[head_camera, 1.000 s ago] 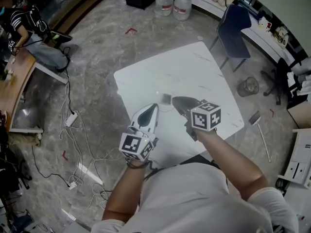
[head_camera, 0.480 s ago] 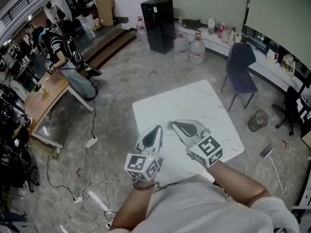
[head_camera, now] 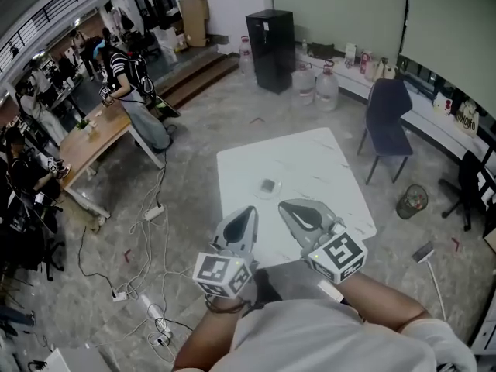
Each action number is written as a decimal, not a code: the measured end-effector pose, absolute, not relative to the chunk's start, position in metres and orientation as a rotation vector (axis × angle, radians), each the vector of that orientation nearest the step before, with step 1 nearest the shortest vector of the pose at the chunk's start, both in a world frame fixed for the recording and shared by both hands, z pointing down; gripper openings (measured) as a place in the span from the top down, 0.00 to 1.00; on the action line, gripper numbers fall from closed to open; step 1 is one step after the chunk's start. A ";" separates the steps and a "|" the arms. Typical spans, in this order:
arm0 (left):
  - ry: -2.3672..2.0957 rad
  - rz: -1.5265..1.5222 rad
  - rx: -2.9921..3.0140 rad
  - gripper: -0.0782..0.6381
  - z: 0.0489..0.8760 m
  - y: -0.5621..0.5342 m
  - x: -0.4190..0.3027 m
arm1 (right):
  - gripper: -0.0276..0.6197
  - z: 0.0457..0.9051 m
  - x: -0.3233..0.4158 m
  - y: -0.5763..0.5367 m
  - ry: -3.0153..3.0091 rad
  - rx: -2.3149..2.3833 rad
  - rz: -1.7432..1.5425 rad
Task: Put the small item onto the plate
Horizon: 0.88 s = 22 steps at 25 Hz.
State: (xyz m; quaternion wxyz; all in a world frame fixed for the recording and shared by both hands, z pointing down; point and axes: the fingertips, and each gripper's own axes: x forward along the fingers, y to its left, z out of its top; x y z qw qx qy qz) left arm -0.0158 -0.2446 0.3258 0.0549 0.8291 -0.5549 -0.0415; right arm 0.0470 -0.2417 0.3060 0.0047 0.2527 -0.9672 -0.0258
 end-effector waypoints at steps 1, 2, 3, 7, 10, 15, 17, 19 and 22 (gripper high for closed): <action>-1.696 -0.112 2.517 0.88 0.323 -0.233 -0.011 | 0.95 0.305 0.052 -0.231 -3.039 0.781 -0.065; -1.705 -0.094 2.515 0.88 0.321 -0.224 -0.006 | 0.95 0.304 0.058 -0.222 -3.050 0.774 -0.040; -1.712 -0.075 2.512 0.88 0.320 -0.216 -0.002 | 0.95 0.302 0.063 -0.214 -3.060 0.771 -0.011; -1.723 -0.029 2.502 0.88 0.318 -0.194 0.011 | 0.95 0.298 0.077 -0.191 -3.080 0.770 0.022; -1.734 -0.022 2.508 0.88 0.311 -0.187 0.020 | 0.95 0.296 0.086 -0.184 -3.085 0.765 0.038; -1.726 -0.034 2.518 0.88 0.304 -0.185 0.031 | 0.95 0.298 0.097 -0.185 -3.078 0.789 0.063; -1.719 -0.041 2.522 0.88 0.303 -0.185 0.035 | 0.95 0.296 0.100 -0.185 -3.076 0.800 0.055; -1.719 -0.044 2.527 0.88 0.301 -0.184 0.037 | 0.95 0.292 0.101 -0.184 -3.077 0.804 0.038; -1.715 -0.056 2.534 0.88 0.296 -0.183 0.040 | 0.95 0.286 0.101 -0.182 -3.080 0.806 0.018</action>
